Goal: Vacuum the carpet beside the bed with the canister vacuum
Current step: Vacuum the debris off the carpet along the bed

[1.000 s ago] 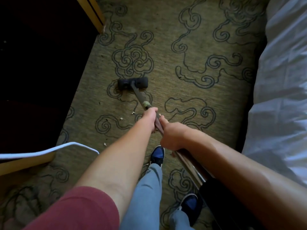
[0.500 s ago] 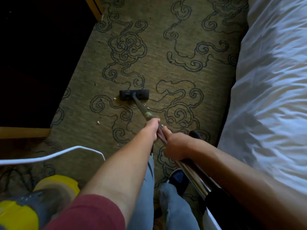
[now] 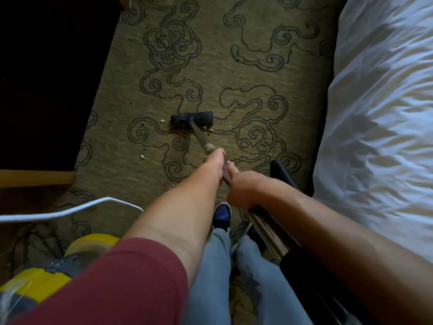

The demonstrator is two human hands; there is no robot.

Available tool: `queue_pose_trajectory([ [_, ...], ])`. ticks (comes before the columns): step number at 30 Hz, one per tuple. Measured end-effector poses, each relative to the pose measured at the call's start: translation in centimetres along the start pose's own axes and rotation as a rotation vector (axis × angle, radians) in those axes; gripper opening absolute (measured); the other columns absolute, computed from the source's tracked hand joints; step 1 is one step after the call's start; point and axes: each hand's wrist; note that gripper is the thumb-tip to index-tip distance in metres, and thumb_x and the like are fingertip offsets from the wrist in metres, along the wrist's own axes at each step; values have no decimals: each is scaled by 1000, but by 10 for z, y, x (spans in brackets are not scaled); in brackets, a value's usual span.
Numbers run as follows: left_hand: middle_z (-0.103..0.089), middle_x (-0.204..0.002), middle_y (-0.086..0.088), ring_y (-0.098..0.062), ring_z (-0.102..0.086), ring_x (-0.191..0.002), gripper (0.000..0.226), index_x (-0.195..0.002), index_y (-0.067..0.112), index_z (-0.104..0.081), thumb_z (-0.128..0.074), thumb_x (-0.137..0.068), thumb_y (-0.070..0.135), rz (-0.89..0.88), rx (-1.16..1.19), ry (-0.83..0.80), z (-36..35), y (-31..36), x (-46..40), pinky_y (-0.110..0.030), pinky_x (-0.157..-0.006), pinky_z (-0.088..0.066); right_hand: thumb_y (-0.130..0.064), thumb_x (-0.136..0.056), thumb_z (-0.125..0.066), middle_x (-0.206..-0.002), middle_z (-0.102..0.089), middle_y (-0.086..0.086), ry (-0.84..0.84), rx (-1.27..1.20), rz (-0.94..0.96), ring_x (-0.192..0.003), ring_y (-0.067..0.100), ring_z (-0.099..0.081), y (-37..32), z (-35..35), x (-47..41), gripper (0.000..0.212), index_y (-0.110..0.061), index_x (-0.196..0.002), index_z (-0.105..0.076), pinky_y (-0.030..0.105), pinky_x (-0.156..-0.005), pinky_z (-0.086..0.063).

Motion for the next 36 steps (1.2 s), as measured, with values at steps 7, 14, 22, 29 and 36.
queue_pose_trajectory([
  [7,-74,-117,-11,-22,-72,-101,43,-131,8,-58,-64,-93,26,-24,13,23,8,-31,8,-36,-83,-52,-17,-87,-54,-141,-49,16,-6,-10,11,-119,32,-55,2,-28,20,92,-18,-155,8,43,-99,-47],
  [14,-68,-105,-9,-22,-67,-88,46,-138,2,-55,-56,-96,20,-43,45,-1,-2,-98,35,-43,-99,-52,-23,-92,-55,-136,-52,16,-44,57,50,-117,30,-56,32,-68,63,86,-16,-155,4,39,-99,-46],
  [22,-62,-82,-9,-24,-58,-69,23,-109,6,-61,-57,-94,23,-63,76,36,-8,-234,42,-38,-88,-52,-20,-89,-53,-130,-56,14,-23,212,106,-105,27,-61,91,-184,107,88,-17,-155,6,36,-86,-52],
  [29,-69,-125,-20,-30,-68,-103,42,-130,1,-58,-59,-94,22,-74,119,93,-19,-345,74,-49,-108,-50,-21,-93,-54,-128,-57,16,-57,296,170,-110,27,-60,142,-262,156,91,-12,-153,14,38,-97,-49],
  [36,-70,-120,-19,-29,-67,-98,31,-118,5,-57,-63,-91,20,-42,204,106,-37,-407,92,-44,-96,-53,-25,-95,-55,-121,-61,16,-77,285,191,-103,25,-62,180,-296,184,92,-17,-154,16,34,-91,-50],
])
Point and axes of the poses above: each hand's wrist, its own x-axis away from the middle knuckle, its own z-axis out of the back of the hand, y = z × x
